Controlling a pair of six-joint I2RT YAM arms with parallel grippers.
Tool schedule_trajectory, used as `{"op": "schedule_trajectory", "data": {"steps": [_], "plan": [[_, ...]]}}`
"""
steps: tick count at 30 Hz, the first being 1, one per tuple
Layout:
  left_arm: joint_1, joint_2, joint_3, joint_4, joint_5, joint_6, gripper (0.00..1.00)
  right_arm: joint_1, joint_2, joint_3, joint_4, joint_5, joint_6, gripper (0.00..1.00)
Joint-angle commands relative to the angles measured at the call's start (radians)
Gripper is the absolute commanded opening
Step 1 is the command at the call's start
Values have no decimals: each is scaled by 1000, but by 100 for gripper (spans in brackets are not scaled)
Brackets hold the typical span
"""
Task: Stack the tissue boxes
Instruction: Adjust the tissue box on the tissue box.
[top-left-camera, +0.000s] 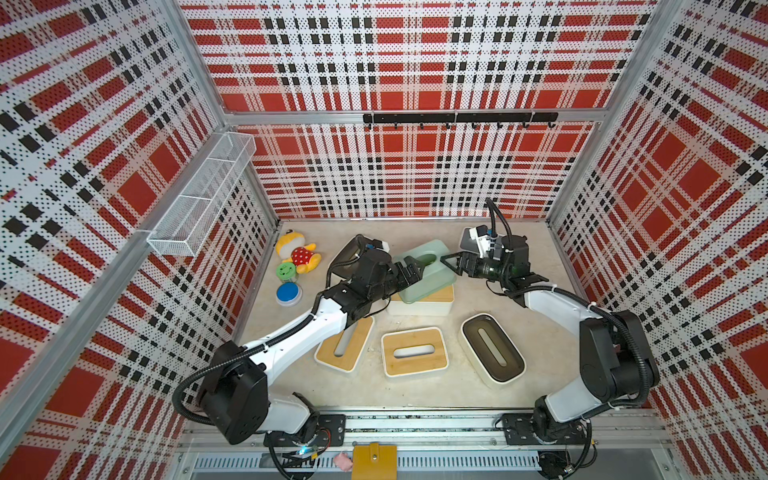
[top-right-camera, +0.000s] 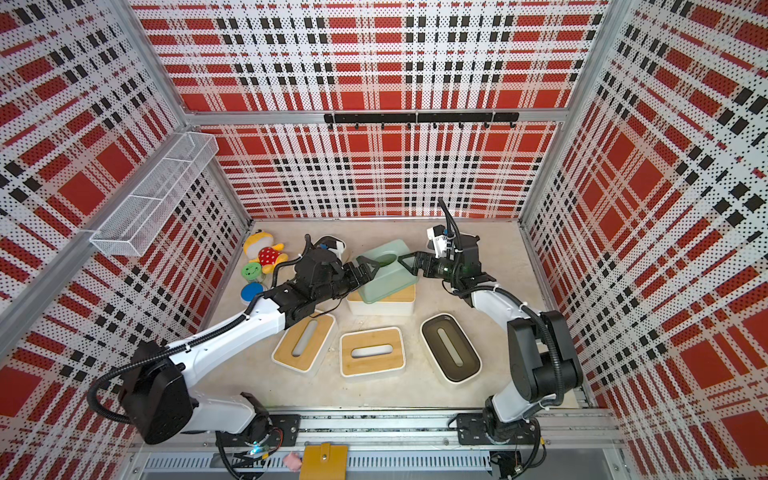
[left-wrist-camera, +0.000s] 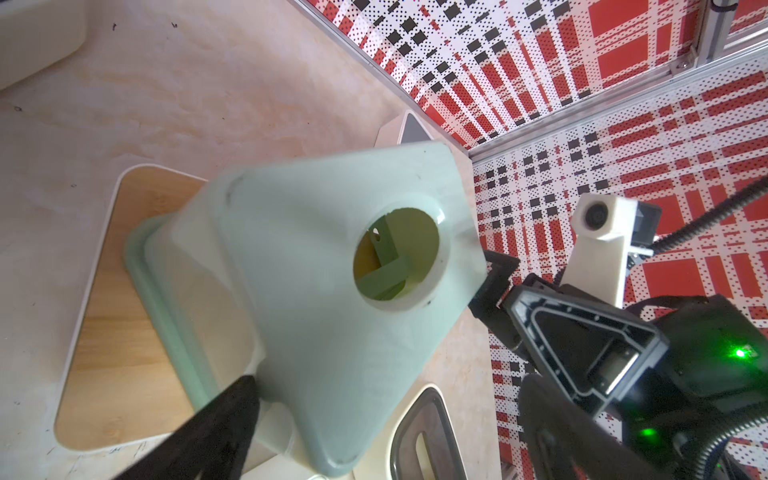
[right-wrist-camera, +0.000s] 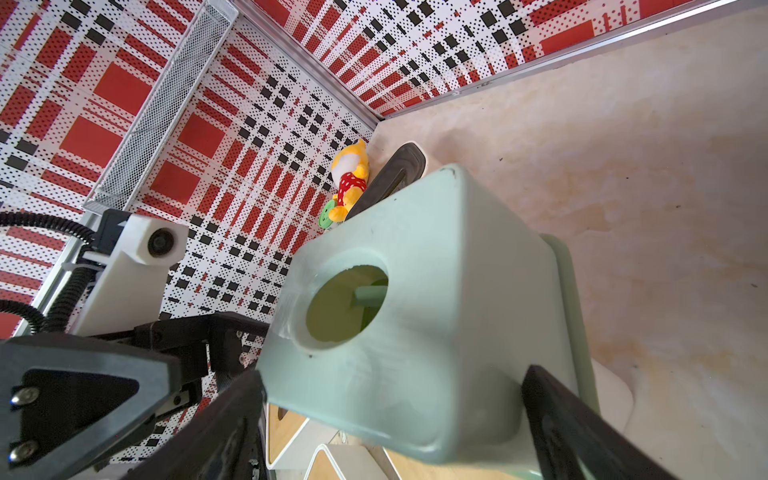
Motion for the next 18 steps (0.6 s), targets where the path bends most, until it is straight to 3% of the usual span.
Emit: {"op": "schedule_trajectory", "data": {"steps": [1, 18], "plan": [[17, 10, 28, 7, 22, 17, 99, 16, -65, -7, 6, 1, -42, 100], [75, 23, 83, -109, 119, 135, 99, 45, -125, -51, -7, -5, -19, 100]]}}
